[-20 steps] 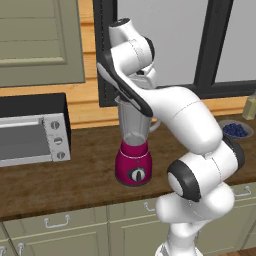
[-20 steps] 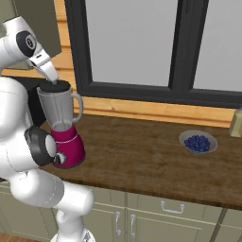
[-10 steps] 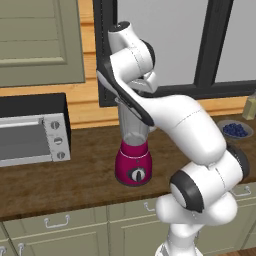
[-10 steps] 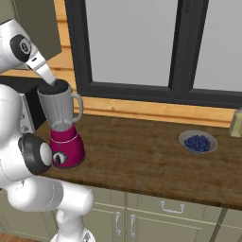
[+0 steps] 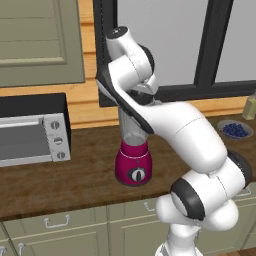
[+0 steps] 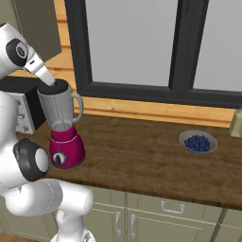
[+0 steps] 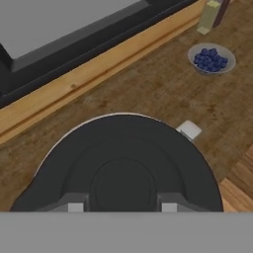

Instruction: Close the lid blender by securely placing the lid on top.

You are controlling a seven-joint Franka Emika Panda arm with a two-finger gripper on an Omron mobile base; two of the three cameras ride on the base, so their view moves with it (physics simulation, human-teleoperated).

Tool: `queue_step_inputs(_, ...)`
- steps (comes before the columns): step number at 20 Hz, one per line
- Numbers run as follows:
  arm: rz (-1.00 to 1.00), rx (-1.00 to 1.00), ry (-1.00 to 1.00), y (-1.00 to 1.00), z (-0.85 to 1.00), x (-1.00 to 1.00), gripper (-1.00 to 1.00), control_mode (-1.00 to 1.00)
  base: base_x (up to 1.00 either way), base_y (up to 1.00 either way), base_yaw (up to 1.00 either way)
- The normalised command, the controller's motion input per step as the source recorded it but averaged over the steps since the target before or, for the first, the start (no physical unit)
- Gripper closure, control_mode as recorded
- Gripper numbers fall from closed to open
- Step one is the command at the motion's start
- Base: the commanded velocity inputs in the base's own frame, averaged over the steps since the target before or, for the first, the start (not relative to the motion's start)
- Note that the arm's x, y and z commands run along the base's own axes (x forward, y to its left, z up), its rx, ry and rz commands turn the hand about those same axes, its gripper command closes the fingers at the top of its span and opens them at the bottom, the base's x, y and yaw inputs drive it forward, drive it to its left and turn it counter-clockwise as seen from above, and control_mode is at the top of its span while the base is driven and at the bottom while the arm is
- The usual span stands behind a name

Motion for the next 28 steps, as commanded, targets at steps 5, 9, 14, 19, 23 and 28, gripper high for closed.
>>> queue_step_inputs(5, 0.00, -0.02, -0.06, -0.03, -0.09, 0.07, 1.00, -1.00, 0.00, 0.00, 0.00)
queue_step_inputs(9, 0.00, 0.00, -0.07, -0.02, 0.00, 0.04, 1.00, -1.00, 0.00, 0.00, 0.00)
queue_step_inputs(14, 0.00, 0.00, 0.00, 0.00, -0.08, 0.00, 1.00, -1.00, 0.00, 0.00, 0.00)
queue_step_inputs(19, 0.00, -0.01, 0.01, 0.00, -0.26, -0.07, 1.00, -1.00, 0.00, 0.00, 0.00)
queue_step_inputs(23, 0.00, 0.00, 0.01, 0.01, -0.03, -0.15, 1.00, -1.00, 0.00, 0.00, 0.00)
queue_step_inputs(28, 0.00, 0.00, 0.00, 0.00, 0.00, 0.00, -1.00, -1.00, 0.00, 0.00, 0.00)
